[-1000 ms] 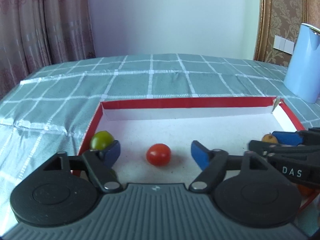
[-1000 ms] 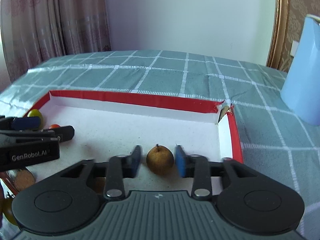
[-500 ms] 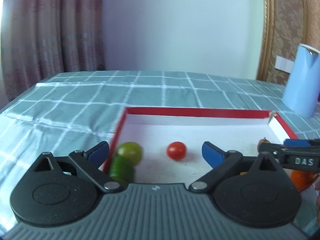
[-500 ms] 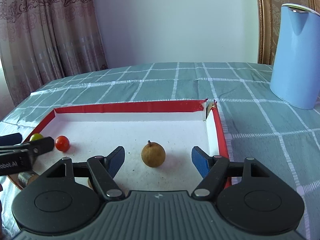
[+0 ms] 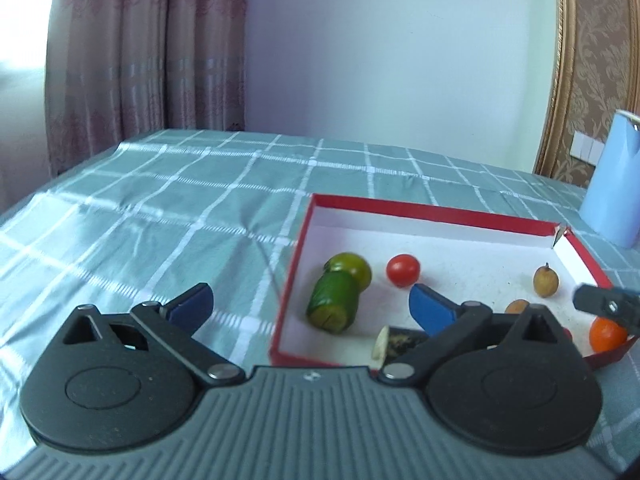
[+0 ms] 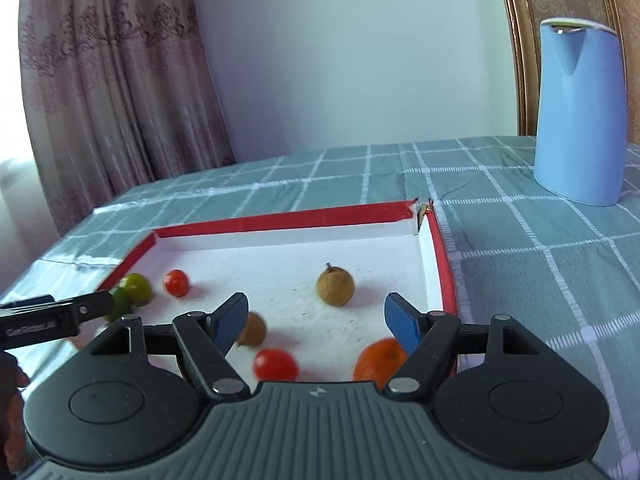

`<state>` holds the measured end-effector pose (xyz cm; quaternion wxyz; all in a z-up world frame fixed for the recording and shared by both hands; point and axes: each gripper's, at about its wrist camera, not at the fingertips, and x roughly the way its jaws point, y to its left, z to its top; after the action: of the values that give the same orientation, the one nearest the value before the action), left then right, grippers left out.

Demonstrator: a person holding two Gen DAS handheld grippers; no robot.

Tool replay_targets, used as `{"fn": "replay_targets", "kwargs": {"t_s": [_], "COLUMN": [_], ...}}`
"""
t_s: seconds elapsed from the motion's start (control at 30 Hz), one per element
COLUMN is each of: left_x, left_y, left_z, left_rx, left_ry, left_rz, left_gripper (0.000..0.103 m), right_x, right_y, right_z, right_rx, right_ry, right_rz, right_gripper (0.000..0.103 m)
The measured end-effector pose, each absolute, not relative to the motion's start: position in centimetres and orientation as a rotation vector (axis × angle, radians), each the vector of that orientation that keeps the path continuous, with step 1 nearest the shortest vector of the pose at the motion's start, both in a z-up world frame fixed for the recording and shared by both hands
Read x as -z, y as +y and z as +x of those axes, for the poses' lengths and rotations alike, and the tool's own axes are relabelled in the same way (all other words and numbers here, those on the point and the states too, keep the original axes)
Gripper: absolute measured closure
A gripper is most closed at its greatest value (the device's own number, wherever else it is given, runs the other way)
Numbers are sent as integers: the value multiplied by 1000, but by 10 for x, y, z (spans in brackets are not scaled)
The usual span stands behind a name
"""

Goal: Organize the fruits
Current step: 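Withdraw both tools from the tray toward the remaining items, then grasp the dark eggplant cylinder with the right tool while the left tool grasps the green tomato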

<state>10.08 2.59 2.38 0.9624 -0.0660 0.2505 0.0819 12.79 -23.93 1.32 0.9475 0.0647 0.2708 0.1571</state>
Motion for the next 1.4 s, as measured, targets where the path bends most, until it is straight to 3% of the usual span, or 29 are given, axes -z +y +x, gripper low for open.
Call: {"fn": "replay_targets", "kwargs": {"t_s": [0.2, 0.3, 1.2, 1.27, 1.33, 1.4], "left_x": [-21, -21, -11, -11, -11, -10], "left_y": [38, 35, 37, 36, 35, 35], "left_z": [92, 91, 66, 66, 65, 65], "left_rx": [-176, -179, -151, -150, -148, -145], "left_ry": [521, 521, 554, 556, 551, 554], "left_rz": [-185, -172, -111, -99, -93, -90], "left_gripper": [0, 0, 0, 0, 0, 0], "right_x": [-15, -14, 8, 12, 11, 11], "right_y": [-245, -242, -167, -159, -157, -158], "right_z": [78, 55, 63, 66, 66, 65], "right_rx": [-396, -430, -453, -452, -463, -479], "right_ry": [503, 487, 643, 669, 664, 660], "right_rz": [168, 133, -127, -162, -164, -160], "right_gripper": [24, 15, 15, 26, 55, 68]}}
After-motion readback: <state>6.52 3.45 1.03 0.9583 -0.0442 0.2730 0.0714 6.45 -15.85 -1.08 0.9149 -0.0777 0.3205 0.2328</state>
